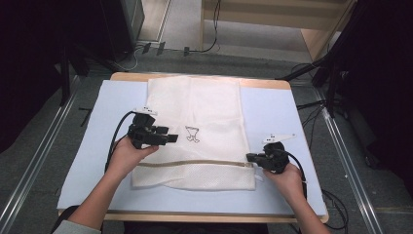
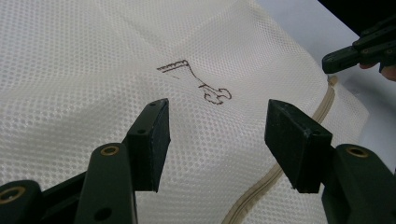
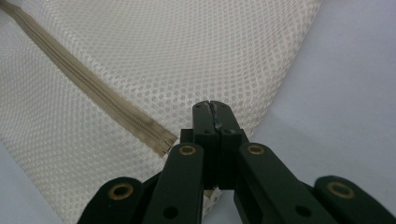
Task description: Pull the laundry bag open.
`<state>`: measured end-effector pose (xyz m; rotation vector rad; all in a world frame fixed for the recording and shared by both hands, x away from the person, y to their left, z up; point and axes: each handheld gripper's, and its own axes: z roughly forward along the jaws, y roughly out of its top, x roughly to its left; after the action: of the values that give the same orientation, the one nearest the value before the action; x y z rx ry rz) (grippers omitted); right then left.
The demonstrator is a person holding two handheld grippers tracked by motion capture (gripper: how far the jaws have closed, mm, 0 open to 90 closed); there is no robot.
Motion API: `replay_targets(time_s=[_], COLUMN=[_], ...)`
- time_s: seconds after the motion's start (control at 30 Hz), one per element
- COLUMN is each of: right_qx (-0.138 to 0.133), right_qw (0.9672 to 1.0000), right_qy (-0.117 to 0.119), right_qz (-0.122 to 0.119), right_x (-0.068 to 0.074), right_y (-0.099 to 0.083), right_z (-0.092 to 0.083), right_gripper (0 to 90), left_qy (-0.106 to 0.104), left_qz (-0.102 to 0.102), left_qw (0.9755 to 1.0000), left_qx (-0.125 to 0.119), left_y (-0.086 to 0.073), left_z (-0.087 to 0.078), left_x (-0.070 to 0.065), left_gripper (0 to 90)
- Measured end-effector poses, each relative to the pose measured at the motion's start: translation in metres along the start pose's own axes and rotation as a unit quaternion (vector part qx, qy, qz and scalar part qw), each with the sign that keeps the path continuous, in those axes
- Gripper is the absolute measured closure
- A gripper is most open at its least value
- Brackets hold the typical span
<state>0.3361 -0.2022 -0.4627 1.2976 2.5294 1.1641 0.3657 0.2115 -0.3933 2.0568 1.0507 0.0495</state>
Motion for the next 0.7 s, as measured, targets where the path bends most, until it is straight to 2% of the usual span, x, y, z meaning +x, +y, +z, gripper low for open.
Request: replay_targets(time_s=[0.37,0.7], right_qx=[0.009,0.010], right_qw=[0.9998,0.9997], right_qy=[0.018,0.020], right_qz=[0.009,-0.006], right_x=[-0.001,0.010], right_y=[-0.008,-0.009], right_z=[0.001,0.001], right_gripper=[90.0,90.0], left_qy=[-0.009,-0.015], left_qz=[0.012,0.019], left_qw=[0.9999,0.9996], left_qx=[0.008,0.012], left_y=[0.005,0.007], left_z=[0.010,0.016], left_x=[-0.006,-0.010], left_gripper=[41.6,41.9])
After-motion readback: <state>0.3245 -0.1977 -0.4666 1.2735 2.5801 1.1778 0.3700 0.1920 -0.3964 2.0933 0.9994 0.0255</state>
